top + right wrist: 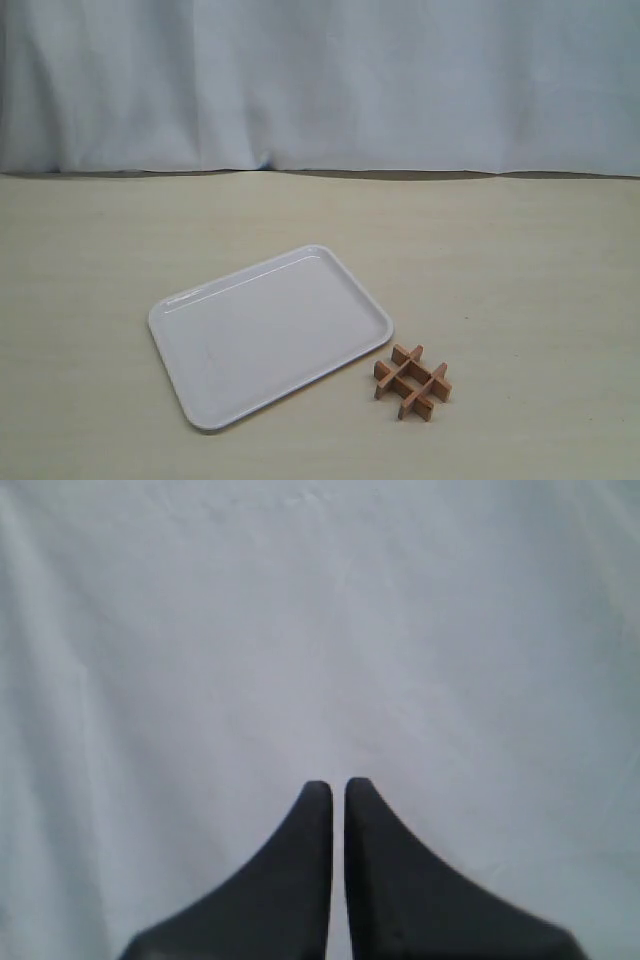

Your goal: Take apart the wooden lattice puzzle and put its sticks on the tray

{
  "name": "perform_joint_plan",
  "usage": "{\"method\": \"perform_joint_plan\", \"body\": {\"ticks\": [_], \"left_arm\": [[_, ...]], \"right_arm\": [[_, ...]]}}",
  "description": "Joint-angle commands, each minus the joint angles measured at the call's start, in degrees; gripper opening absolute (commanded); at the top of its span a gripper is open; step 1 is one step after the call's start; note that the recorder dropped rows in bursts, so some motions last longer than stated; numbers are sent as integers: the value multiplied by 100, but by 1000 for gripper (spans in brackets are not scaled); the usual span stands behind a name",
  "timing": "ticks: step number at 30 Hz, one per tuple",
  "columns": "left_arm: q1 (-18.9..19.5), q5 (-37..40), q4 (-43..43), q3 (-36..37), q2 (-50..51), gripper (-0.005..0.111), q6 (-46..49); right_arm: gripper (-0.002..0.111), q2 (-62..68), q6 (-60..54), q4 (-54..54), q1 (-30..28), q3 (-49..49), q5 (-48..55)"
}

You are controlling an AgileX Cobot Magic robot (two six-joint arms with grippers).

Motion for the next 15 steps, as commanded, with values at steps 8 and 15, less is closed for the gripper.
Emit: {"method": "perform_joint_plan", "body": {"ticks": [8,15], "left_arm": [[9,-55,-23,16,-12,0,-28],[9,-55,-23,16,-12,0,-28]], "right_arm": [[4,122,2344,-194,0,-48,562],[4,2031,383,-478,0,-1827,2255]]}}
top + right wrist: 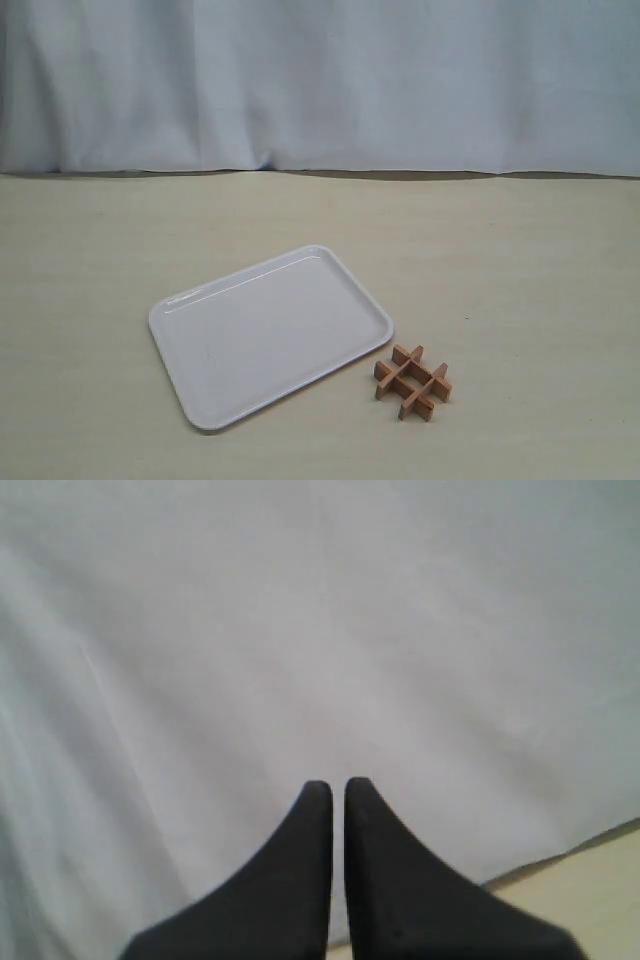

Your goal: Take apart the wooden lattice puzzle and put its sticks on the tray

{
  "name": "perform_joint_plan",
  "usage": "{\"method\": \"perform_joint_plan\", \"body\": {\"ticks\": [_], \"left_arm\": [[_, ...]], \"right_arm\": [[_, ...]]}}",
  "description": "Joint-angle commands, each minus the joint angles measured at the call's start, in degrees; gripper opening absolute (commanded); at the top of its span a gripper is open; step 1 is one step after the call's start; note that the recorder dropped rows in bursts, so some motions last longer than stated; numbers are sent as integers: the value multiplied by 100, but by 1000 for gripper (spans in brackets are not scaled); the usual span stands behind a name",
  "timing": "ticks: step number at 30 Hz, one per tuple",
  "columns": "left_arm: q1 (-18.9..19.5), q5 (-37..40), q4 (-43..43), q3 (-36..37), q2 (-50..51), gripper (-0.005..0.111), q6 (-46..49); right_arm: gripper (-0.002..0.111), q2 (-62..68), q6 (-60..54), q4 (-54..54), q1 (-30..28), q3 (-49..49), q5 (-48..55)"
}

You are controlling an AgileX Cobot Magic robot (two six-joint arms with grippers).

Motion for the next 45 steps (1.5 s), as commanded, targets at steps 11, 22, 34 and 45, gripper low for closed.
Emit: {"method": "perform_joint_plan", "body": {"ticks": [11,22,34,45], "left_arm": [[9,-55,-23,16,-12,0,-28],[9,-55,-23,16,-12,0,-28],[9,-55,-23,16,-12,0,-28],[9,-55,-23,16,-12,0,-28]], "right_arm": [[4,5006,-3231,-324,133,-3181,4600],[19,7702,-1842,-1466,2404,-4313,5154],[22,8341,-2676,-3271,2402,-4685,5760],[22,8702,-4772,-3712,2402,-4685,5731]]}}
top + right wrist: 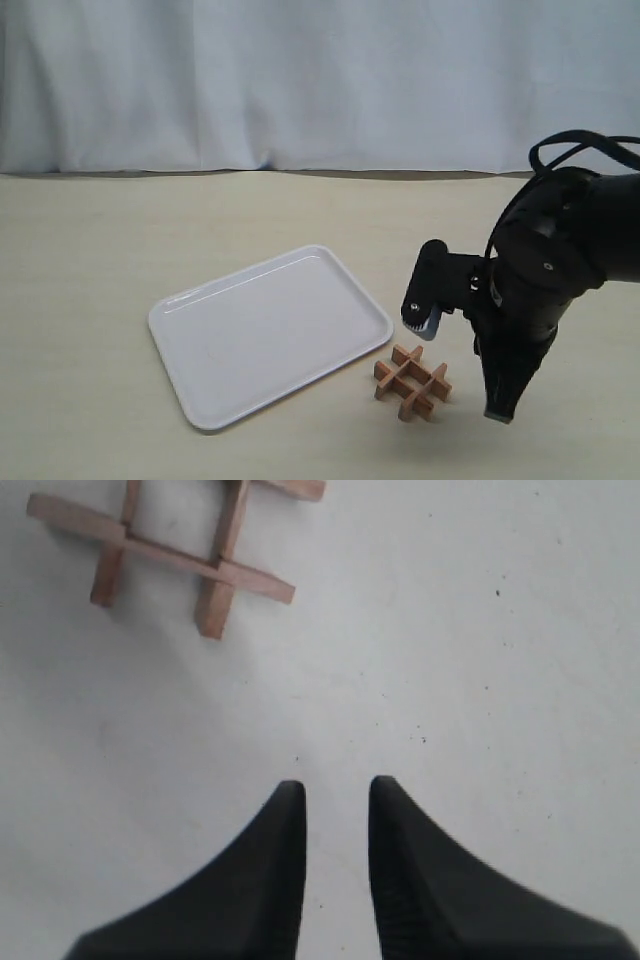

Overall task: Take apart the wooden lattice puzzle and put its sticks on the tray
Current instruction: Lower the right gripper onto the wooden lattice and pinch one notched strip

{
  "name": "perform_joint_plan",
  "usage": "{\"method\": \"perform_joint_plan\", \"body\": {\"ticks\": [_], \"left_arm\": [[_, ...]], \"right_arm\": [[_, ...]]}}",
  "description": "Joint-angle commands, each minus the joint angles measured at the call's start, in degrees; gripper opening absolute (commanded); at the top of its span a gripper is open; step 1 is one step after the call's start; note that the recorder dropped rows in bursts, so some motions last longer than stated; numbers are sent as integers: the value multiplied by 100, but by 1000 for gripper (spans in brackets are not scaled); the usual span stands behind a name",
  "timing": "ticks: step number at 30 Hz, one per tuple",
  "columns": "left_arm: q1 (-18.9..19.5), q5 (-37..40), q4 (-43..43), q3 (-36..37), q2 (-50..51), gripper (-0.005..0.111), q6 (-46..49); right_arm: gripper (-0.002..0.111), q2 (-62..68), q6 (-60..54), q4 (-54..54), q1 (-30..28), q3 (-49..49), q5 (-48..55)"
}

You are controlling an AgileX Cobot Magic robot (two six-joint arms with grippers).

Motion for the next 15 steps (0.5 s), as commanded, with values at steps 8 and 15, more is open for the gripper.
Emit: {"method": "perform_joint_plan", "body": {"ticks": [8,15], "left_arm": [[9,-55,-23,16,-12,0,-28],[9,-55,-23,16,-12,0,-28]], "right_arm": [[22,546,-2244,-274,5,-19,-455],[22,818,-2985,-274,5,-19,-1066]]}}
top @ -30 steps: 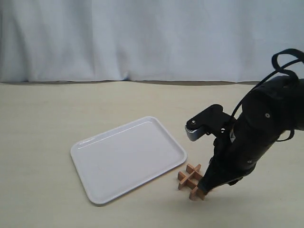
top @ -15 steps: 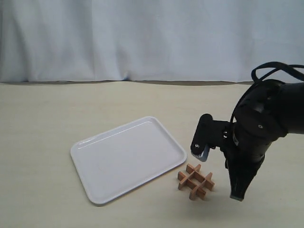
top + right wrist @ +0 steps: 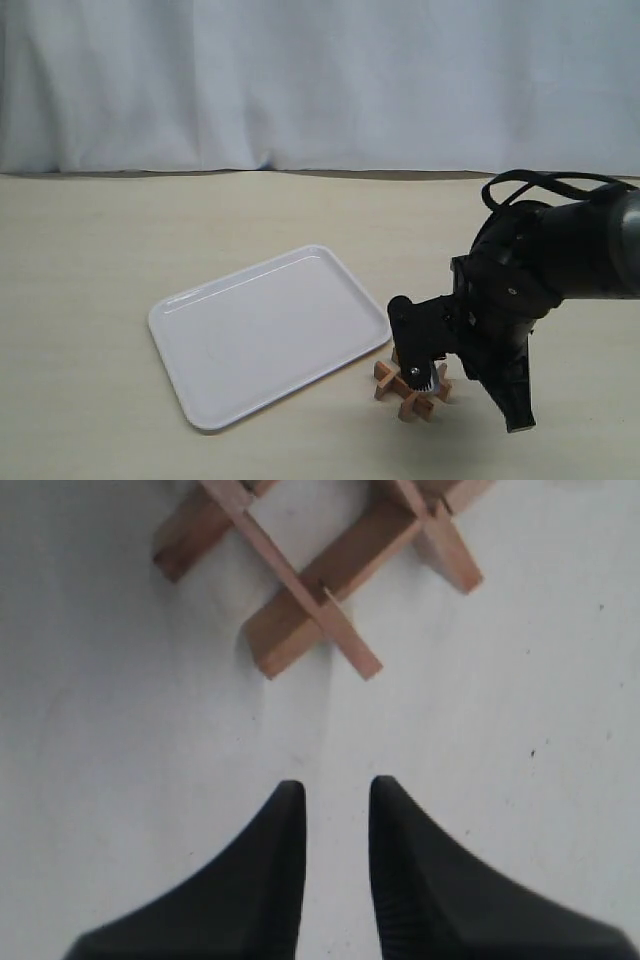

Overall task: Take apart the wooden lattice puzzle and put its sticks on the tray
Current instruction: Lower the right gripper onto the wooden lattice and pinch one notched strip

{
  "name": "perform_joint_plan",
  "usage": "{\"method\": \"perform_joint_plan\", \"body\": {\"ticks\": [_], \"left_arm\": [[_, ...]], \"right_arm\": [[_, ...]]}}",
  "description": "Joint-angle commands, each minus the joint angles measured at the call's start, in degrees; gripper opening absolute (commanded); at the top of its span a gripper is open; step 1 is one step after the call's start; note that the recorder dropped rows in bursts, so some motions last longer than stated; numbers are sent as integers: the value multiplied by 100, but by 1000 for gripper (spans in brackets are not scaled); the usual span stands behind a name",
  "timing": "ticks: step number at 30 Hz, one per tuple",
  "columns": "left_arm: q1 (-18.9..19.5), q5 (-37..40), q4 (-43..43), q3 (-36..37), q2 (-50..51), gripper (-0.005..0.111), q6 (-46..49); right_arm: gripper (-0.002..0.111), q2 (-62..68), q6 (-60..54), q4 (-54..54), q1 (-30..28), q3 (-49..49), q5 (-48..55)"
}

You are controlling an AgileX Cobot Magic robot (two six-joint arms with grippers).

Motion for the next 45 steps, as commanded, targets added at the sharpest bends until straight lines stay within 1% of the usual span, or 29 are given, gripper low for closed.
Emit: {"method": "perform_joint_plan", "body": {"ticks": [1,3,5,7,17,20,25,29,35,39,41,45], "left_arm": [[9,-55,-23,16,-12,0,-28],[9,-55,-23,16,-12,0,-28],[9,-55,-23,16,-12,0,-28],[9,-55,-23,16,-12,0,-28],[9,-55,-23,16,-12,0,-28],[9,-55,-23,16,-12,0,-28],[9,-55,-23,16,-12,0,-28],[9,-55,-23,16,-12,0,-28],[9,-55,-23,16,-12,0,-28],[9,-55,-23,16,-12,0,-28],[9,-55,-23,16,-12,0,-28],[9,-55,-23,16,-12,0,-28]], "right_arm": [[23,139,-480,-68,5,-19,-496],[28,183,-540,-110,5,-19,-635],[37,219,-647,-174,5,-19,-672],[42,275,-647,-304,5,-19,-672],[42,316,-773,-277,5,-19,-693],[42,316,-1089,-20,5,-19,-693],[41,324,-1416,108,5,-19,-693],[39,370,-1442,108,5,-19,-908],[39,505,-1491,96,5,-19,-955],[33,507,-1545,-70,5,-19,-955],[25,507,-1545,-70,5,-19,-955],[6,507,-1573,-70,5,-19,-933]]}}
